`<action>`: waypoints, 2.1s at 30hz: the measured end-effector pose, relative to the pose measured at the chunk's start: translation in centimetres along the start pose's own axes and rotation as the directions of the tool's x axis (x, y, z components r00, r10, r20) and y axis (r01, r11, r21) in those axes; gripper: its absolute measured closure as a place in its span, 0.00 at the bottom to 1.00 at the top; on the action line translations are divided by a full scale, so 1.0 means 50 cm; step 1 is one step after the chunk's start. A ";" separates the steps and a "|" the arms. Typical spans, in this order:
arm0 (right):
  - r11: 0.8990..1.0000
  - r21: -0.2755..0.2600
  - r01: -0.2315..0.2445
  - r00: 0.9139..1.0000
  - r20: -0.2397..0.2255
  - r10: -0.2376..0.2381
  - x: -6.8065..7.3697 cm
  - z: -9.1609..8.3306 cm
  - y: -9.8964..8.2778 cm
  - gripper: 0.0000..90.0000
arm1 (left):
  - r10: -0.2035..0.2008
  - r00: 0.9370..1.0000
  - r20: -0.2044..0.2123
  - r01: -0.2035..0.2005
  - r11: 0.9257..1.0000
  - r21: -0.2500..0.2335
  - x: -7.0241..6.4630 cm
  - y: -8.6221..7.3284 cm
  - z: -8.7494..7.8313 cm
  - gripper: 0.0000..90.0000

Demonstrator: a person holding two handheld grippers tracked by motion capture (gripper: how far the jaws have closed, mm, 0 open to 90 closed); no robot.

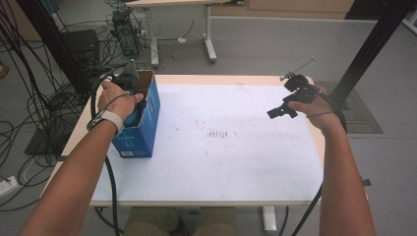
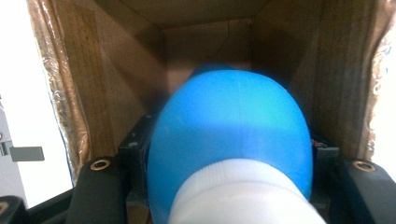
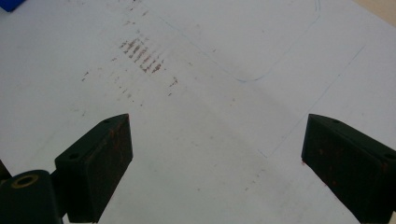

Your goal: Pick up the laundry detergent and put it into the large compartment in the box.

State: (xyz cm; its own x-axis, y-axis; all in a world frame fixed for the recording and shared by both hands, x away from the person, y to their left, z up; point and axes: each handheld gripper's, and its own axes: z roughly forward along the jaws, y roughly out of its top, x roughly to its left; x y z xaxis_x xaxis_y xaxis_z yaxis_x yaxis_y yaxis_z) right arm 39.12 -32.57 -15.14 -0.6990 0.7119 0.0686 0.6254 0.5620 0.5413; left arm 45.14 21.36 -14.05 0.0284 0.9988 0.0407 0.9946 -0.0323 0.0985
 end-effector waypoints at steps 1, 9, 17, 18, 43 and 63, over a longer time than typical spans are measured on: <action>1.000 0.000 0.000 1.000 0.000 0.000 0.000 0.000 0.000 0.09 | 0.001 1.000 0.000 -0.001 1.000 -0.001 0.000 -0.001 0.000 0.41; 1.000 0.000 -0.001 1.000 0.002 0.001 0.001 -0.003 0.000 0.09 | 0.002 1.000 0.002 -0.002 1.000 -0.002 0.000 -0.002 0.000 0.41; 1.000 0.003 -0.001 1.000 0.000 0.001 0.002 -0.001 0.001 0.09 | 0.003 1.000 0.003 -0.003 1.000 -0.002 0.001 -0.002 0.000 0.41; 1.000 0.003 -0.001 1.000 0.000 0.001 0.002 -0.001 0.001 0.09 | 0.003 1.000 0.003 -0.003 1.000 -0.002 0.001 -0.002 0.000 0.41; 1.000 0.003 -0.005 1.000 -0.001 0.005 0.002 -0.001 -0.004 0.09 | -0.006 1.000 0.021 0.007 1.000 -0.019 0.015 -0.007 -0.003 0.35; 1.000 0.004 0.011 1.000 0.001 -0.011 0.017 -0.006 0.007 0.09 | 0.015 0.998 0.060 -0.013 0.999 -0.041 0.038 -0.021 -0.031 0.31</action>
State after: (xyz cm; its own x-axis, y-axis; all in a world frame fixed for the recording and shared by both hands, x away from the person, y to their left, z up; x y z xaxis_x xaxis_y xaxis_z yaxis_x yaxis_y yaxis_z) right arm 38.65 -31.91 -14.64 -0.7055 0.7061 0.0614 0.6191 0.5718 0.5383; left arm 44.02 23.25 -12.51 0.0494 0.9986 -0.0174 0.9893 -0.0465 0.1382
